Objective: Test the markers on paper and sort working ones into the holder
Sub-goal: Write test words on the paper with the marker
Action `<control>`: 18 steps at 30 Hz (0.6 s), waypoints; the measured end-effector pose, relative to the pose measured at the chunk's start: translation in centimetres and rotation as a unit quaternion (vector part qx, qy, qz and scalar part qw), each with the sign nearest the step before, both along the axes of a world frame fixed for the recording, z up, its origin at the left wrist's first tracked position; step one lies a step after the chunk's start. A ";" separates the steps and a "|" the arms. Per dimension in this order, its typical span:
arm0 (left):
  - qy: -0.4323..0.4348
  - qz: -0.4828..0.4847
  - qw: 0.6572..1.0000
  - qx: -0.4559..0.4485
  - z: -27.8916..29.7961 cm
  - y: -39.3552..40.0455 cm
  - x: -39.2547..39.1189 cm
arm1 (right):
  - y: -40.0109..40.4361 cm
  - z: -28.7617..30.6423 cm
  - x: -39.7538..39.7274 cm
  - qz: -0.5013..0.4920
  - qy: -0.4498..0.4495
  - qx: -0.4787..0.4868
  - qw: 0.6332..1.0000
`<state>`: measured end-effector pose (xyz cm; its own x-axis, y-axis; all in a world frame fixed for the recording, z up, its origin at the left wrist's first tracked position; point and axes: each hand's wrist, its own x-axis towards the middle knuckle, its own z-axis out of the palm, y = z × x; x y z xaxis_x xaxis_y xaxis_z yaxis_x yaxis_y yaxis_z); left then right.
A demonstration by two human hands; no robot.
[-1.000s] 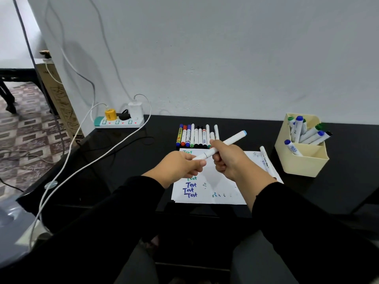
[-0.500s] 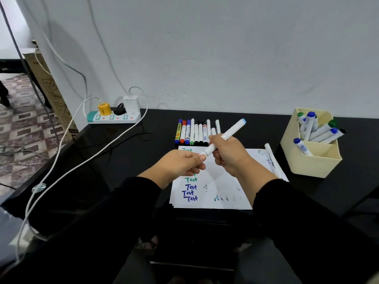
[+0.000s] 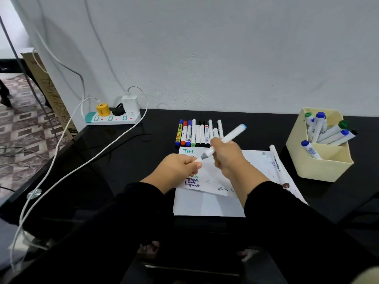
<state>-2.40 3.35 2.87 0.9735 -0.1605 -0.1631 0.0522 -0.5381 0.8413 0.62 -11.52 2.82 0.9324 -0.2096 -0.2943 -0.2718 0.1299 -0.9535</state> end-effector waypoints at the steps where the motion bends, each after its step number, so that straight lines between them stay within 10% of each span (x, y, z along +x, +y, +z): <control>1: -0.006 -0.004 1.000 0.012 -0.5 0.5 -0.1 | -0.8 -0.1 0.3 -0.026 0.005 0.033 0.999; 9: -0.004 0.031 0.999 -0.040 -1.8 1.1 0.3 | -2.7 -0.5 1.2 -0.032 0.023 0.051 0.998; 18: -0.107 0.037 0.972 0.205 -4.2 1.4 2.6 | -2.1 -0.1 4.3 0.062 0.023 -0.074 0.995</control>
<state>0.23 4.77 -1.31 0.9986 -0.0521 0.0087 -0.0482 -0.8319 0.5528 4.94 -13.67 2.72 0.9404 -0.1374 -0.3111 -0.3199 -0.0474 -0.9463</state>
